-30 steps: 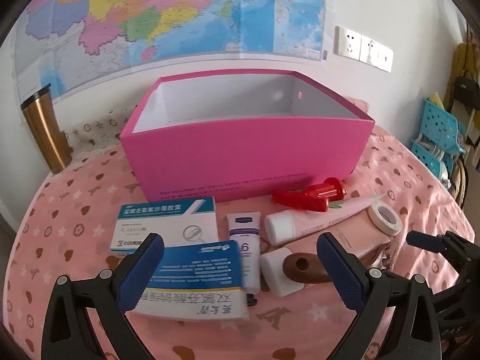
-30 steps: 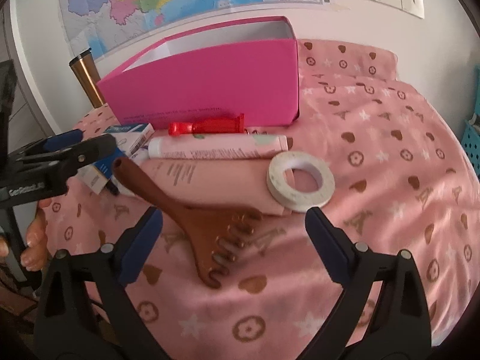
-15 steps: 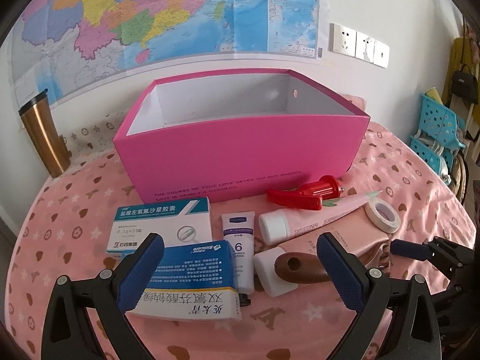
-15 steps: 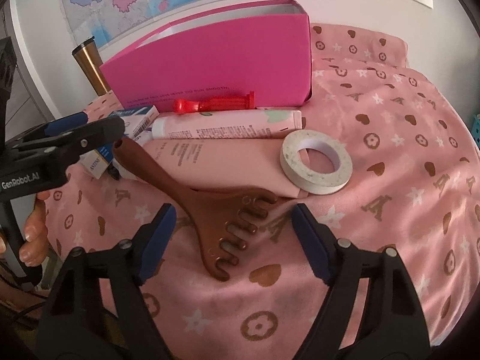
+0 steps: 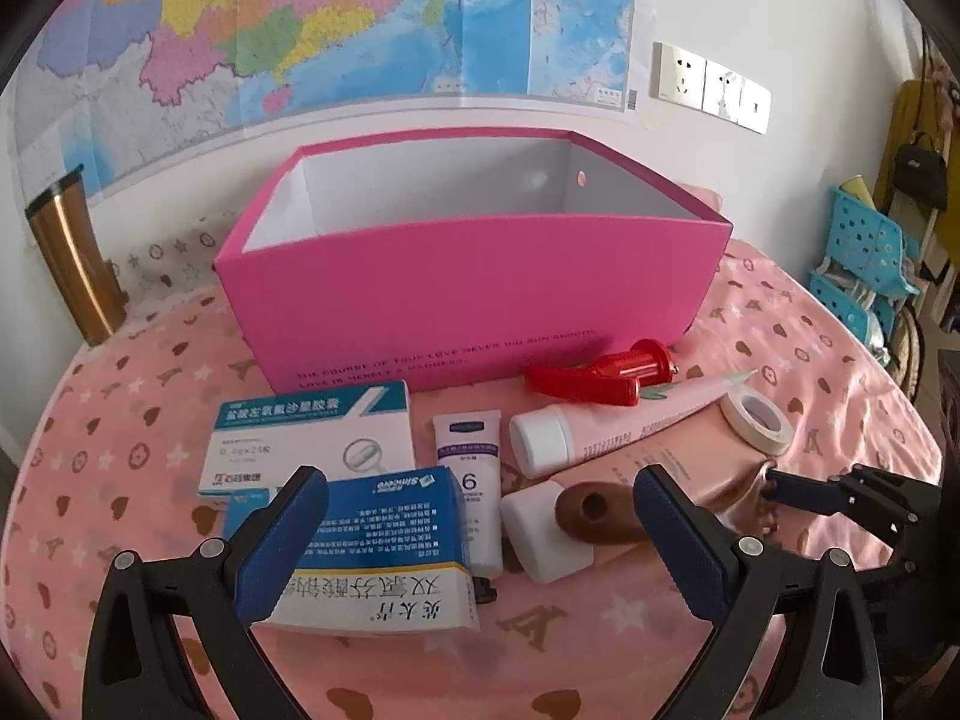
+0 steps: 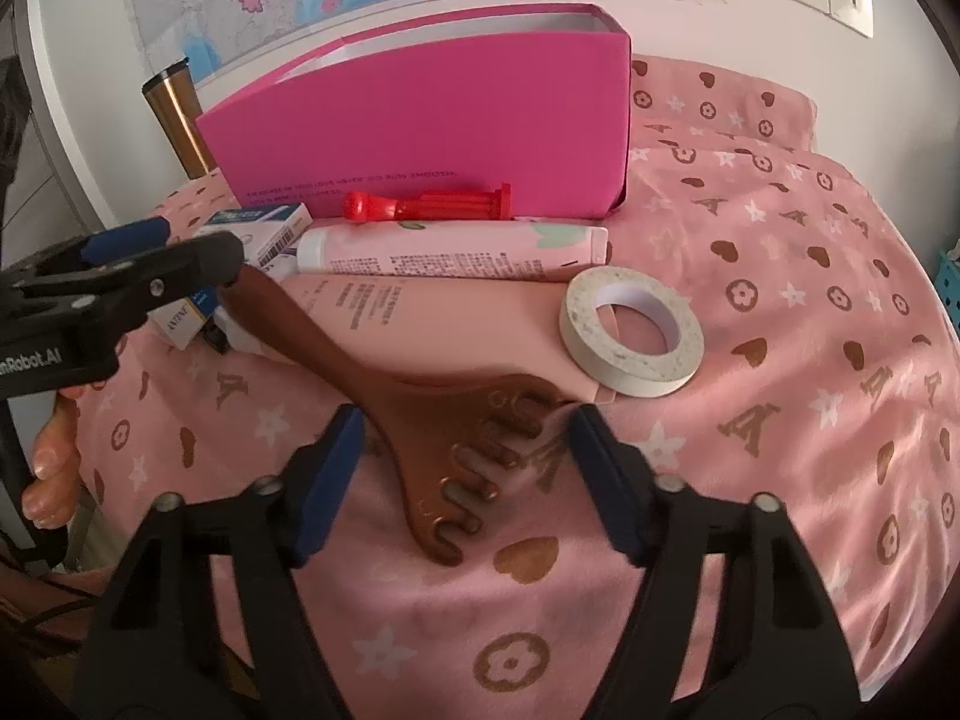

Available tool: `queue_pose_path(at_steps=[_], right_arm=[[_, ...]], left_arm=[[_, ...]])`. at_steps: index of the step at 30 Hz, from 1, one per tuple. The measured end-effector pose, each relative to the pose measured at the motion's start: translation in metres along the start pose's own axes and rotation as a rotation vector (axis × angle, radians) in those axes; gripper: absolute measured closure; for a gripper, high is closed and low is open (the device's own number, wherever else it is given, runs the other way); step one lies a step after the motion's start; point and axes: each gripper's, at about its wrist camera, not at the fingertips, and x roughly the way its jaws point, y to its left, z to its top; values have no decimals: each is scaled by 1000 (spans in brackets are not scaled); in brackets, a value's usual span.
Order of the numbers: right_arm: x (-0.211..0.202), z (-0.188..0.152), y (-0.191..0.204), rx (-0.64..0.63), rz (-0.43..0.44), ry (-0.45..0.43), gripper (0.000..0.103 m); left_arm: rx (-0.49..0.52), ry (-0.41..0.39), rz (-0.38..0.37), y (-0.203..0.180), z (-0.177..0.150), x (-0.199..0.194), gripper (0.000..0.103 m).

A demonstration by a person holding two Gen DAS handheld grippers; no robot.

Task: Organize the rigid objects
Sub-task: 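Close the right gripper on the comb's toothed head and lift it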

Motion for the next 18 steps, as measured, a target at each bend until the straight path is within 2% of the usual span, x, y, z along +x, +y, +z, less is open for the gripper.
queue_pose_path(at_steps=[3, 8, 13, 18], right_arm=[[-1, -1, -2, 2, 8, -1, 43], [-3, -2, -7, 23, 33, -12, 46], [-6, -2, -11, 28, 51, -24, 50], [-8, -2, -13, 27, 63, -34, 52]], left_arm=[[0, 0, -39, 1, -1, 0, 4], [47, 7, -125, -8, -1, 0, 17], [133, 11, -184, -24, 3, 6, 18], [176, 70, -229, -31, 6, 22, 24]])
